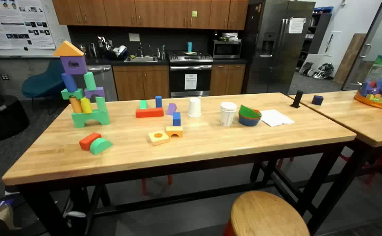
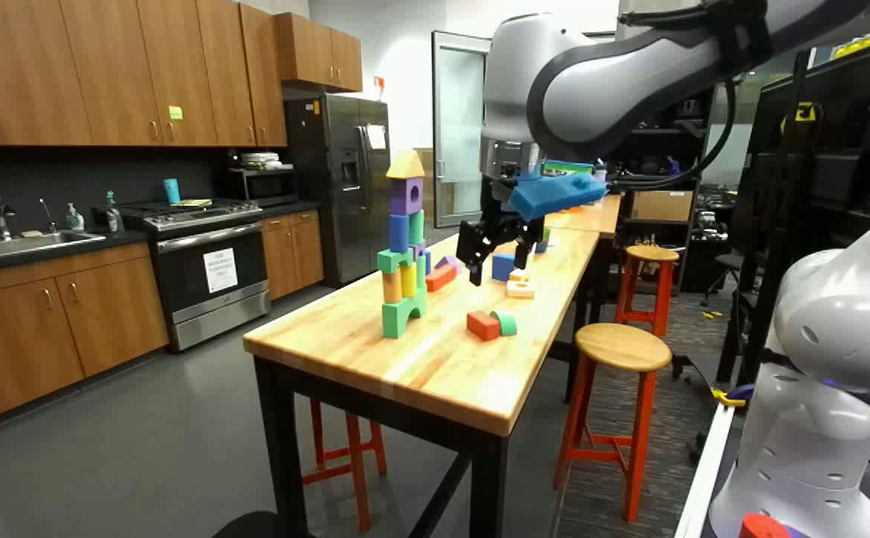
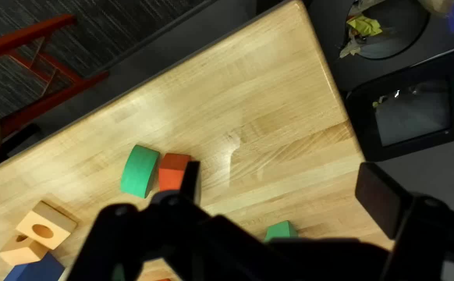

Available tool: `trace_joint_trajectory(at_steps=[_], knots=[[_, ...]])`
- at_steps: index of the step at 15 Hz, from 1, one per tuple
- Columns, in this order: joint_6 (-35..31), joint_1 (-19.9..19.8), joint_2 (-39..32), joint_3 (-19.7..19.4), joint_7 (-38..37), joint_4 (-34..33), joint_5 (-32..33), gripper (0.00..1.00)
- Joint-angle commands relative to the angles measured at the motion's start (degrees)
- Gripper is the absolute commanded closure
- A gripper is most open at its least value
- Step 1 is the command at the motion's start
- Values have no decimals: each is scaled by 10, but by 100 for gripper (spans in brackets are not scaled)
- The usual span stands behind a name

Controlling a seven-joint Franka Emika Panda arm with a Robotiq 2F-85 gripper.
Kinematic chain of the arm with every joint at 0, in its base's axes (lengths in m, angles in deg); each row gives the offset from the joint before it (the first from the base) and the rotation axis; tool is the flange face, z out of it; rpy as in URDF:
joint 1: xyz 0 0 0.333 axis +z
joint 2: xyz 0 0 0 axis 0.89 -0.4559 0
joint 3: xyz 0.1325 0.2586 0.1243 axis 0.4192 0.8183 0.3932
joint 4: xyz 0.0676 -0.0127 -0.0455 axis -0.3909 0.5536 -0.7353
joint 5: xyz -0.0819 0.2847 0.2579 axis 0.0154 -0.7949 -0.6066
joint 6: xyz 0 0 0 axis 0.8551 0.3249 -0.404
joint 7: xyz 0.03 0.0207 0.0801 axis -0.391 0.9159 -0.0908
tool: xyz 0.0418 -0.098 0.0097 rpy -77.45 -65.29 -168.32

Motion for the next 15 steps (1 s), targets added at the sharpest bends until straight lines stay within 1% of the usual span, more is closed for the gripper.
trace_joint_trajectory(at_steps=[1, 12, 13, 15], knots=[[2, 9, -2, -8, -5, -1, 6, 0], [2, 9, -2, -8, -5, -1, 6, 0], [-11, 19, -4, -8, -1, 7, -5, 0], [-13, 22, -19, -9, -1, 14, -10, 0]])
